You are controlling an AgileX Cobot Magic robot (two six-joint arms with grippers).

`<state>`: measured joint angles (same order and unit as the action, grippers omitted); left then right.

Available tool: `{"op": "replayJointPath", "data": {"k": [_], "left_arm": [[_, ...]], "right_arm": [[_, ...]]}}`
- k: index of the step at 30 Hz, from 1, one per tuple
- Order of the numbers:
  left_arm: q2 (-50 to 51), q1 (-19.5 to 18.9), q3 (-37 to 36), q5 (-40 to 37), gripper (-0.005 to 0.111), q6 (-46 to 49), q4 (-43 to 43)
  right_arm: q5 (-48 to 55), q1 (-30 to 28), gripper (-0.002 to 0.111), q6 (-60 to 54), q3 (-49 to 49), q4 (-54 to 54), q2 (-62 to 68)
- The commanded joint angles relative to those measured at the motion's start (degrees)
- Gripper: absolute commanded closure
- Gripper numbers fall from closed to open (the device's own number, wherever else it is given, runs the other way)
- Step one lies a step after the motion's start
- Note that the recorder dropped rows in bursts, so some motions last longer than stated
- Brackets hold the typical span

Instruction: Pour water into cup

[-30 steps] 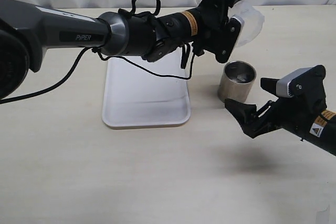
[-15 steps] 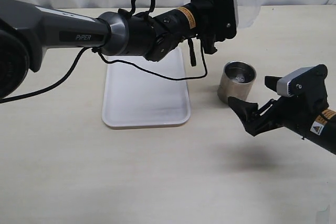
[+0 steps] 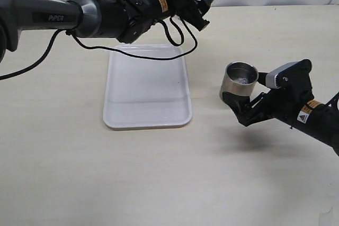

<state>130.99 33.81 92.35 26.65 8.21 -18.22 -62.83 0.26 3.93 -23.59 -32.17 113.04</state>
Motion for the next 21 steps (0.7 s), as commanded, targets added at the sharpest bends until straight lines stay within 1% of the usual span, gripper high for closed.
{"op": "replayJointPath", "data": {"k": [1, 6, 13, 16, 21], "left_arm": [[-0.8, -1.6, 0.5, 1.2, 0.107, -8.2, -2.1], [-0.9, -3.3, 0.5, 1.9, 0.107, -18.7, -10.3], [-1.4, -4.4, 0.5, 2.0, 0.107, -24.5, -16.2], [-1.4, -5.0, 0.5, 1.6, 0.107, -26.7, -16.2], [-1.4, -7.4, 0.5, 1.6, 0.107, -35.2, -21.2]], "right_arm": [[-2.7, -0.1, 0.015, -0.1, -0.3, -0.2, 2.3], [-2.6, -0.1, 0.015, -0.3, -2.0, -0.2, 4.3], [-2.4, -0.1, 0.015, -0.1, -5.2, -1.8, 7.6], [-2.7, -0.1, 0.015, -0.1, -6.3, -3.2, 8.4], [-3.2, -0.1, 0.015, 0.4, -6.7, -3.0, 8.4]]}}
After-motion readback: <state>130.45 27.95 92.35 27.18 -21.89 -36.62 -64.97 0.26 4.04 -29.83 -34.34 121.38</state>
